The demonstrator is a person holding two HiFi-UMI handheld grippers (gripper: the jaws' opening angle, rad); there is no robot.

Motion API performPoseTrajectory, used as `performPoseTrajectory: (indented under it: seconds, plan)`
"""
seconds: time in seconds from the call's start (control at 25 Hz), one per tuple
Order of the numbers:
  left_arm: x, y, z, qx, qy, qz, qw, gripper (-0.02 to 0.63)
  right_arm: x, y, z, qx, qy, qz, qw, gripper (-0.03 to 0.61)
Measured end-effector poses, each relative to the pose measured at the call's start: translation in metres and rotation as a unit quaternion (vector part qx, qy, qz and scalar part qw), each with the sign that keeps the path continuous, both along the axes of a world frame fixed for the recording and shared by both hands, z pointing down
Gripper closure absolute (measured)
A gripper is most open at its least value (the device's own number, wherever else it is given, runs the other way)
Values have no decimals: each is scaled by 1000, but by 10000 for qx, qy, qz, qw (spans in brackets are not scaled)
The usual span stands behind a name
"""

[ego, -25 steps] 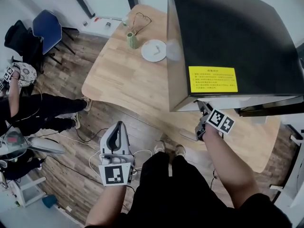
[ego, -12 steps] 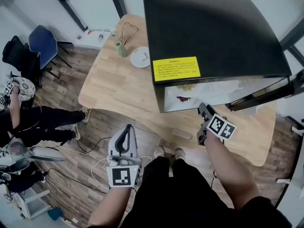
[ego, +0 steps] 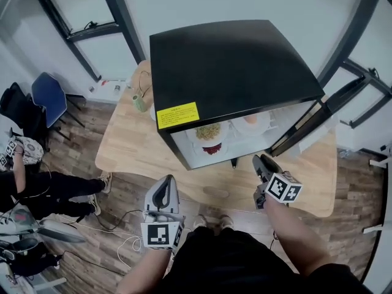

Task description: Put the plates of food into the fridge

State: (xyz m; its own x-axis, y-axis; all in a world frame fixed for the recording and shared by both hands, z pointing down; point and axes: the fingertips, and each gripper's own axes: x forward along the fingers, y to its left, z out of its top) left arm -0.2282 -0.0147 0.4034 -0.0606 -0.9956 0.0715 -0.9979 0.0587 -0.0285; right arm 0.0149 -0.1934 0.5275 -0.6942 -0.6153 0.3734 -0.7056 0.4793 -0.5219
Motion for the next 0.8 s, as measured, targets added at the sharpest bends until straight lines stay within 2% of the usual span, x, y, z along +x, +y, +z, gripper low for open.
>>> performPoseTrajectory:
  seconds: [0.16, 0.32, 0.44, 0.64, 0.8]
  plan:
    - [17, -5, -10, 127, 84, 121, 9998, 610, 15, 9, -48, 902, -65, -474, 9948, 517]
    - [29, -5, -9, 72, -85, 294, 9995, 609, 37, 18, -83, 1604, 51, -683, 9847, 555]
    - [33, -5, -5, 26, -129, 360, 9993, 609, 55, 24, -98, 2057, 372, -493, 9767, 555]
    - [37, -9, -6, -172, -164, 383, 9990, 609, 70, 28, -102, 2154, 470, -257, 9750, 557]
    - [37, -11, -10, 14, -246, 443, 9987, 610, 70, 30, -101, 2200, 506, -165, 9741, 557]
